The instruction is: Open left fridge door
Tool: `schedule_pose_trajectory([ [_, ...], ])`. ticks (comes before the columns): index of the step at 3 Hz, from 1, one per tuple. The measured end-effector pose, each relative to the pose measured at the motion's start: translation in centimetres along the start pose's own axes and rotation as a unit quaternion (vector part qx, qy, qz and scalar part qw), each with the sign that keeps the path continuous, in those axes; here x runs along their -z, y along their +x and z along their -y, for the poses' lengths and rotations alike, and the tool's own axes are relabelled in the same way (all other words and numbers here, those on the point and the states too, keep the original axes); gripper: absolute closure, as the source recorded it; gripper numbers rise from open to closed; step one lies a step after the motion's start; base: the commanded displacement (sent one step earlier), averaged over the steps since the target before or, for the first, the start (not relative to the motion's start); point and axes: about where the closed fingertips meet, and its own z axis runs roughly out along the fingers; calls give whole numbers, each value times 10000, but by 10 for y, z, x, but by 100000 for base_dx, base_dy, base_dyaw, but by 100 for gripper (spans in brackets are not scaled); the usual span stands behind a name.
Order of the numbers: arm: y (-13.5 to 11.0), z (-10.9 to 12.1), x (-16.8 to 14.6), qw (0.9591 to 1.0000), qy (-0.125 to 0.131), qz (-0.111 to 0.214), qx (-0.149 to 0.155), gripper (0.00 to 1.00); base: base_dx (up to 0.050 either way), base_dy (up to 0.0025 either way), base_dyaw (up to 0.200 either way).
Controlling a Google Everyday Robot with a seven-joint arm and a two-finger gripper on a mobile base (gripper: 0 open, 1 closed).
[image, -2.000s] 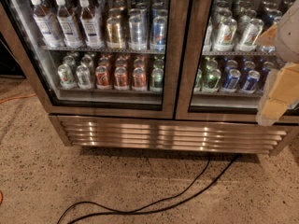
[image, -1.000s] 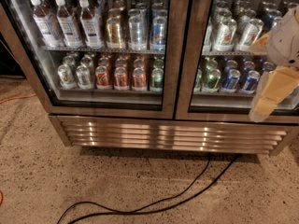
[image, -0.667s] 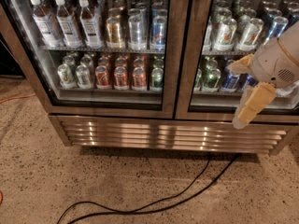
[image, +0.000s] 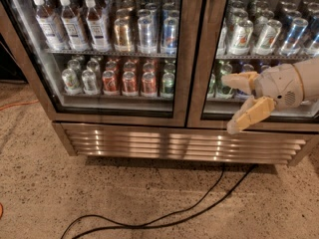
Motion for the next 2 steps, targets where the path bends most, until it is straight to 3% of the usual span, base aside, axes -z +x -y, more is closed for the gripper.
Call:
schedule_pose_trajectory([
  [1, -26, -9, -6, 9987, -212, 458, -22, 0, 0, 0, 0],
  [2, -30, -10, -10, 9987, -224, 456, 18, 0, 0, 0, 0],
])
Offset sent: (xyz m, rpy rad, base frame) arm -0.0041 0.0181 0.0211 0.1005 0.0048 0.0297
